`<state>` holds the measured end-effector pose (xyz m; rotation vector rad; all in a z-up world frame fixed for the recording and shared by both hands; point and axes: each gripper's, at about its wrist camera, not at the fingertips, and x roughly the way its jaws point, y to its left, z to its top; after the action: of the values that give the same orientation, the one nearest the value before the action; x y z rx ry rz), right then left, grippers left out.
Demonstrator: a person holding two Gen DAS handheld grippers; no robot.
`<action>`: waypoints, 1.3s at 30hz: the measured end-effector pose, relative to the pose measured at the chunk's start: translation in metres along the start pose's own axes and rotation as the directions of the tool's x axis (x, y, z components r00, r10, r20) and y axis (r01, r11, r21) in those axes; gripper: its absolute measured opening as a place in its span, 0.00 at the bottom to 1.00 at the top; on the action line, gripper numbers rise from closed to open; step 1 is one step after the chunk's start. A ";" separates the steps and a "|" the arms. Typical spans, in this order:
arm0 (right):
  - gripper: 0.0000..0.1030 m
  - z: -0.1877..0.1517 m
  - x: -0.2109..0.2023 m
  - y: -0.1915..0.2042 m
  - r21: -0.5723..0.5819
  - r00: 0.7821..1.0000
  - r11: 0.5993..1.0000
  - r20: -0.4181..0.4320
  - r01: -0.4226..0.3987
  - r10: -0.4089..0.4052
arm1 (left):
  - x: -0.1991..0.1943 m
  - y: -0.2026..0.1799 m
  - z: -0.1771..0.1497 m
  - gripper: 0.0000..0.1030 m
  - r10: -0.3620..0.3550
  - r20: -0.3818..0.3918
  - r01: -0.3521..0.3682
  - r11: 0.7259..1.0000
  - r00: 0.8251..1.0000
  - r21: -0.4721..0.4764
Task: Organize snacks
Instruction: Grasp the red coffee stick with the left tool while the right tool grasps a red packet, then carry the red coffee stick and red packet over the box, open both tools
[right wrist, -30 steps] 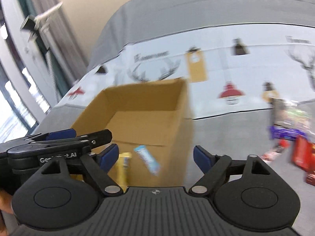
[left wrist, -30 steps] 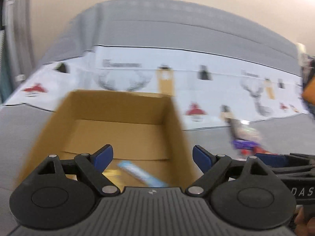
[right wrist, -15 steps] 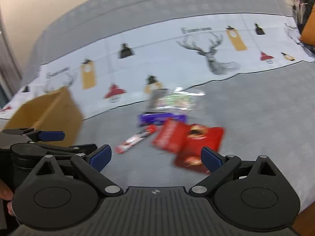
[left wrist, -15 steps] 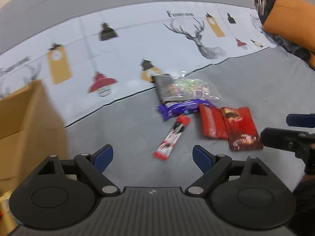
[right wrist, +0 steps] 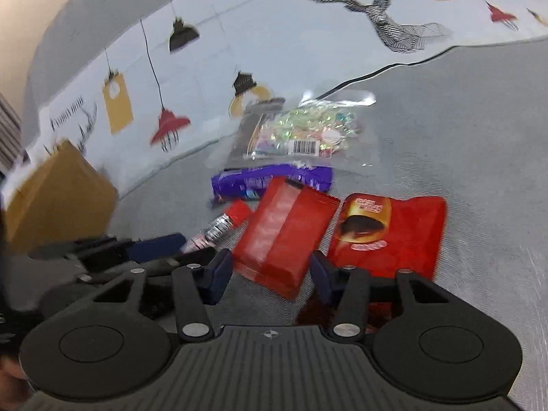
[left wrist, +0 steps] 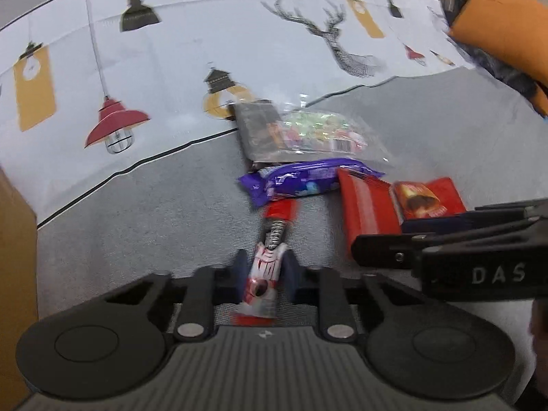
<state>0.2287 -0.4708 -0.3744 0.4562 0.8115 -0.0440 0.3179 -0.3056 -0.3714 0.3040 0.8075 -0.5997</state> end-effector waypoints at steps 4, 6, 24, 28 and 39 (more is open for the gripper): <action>0.72 0.007 0.011 0.007 0.013 0.999 1.000 0.021 0.026 -0.027 | 0.000 0.016 0.001 0.17 0.003 -0.013 -0.004 0.997 1.000 -0.078; 0.72 0.008 0.016 0.015 -0.040 0.997 0.997 0.025 0.067 -0.066 | -0.003 0.018 0.000 0.16 0.011 -0.018 -0.012 0.997 1.000 -0.080; 0.43 -0.005 -0.028 0.024 -0.026 0.999 1.000 0.043 0.008 -0.007 | -0.067 0.012 -0.015 0.16 -0.007 -0.028 0.003 0.990 1.000 -0.141; 0.43 -0.016 -0.062 0.042 -0.040 0.997 0.998 0.059 -0.042 0.044 | -0.109 0.007 -0.017 0.16 0.029 -0.007 -0.029 0.988 1.000 -0.154; 0.43 -0.052 -0.161 0.121 -0.127 0.983 0.990 0.163 -0.065 0.085 | -0.229 0.024 -0.038 0.16 0.082 0.095 -0.058 0.970 0.992 -0.235</action>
<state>0.1068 -0.3619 -0.2462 0.3626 0.6270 0.0367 0.1868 -0.1803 -0.2240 0.0862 0.7549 -0.4456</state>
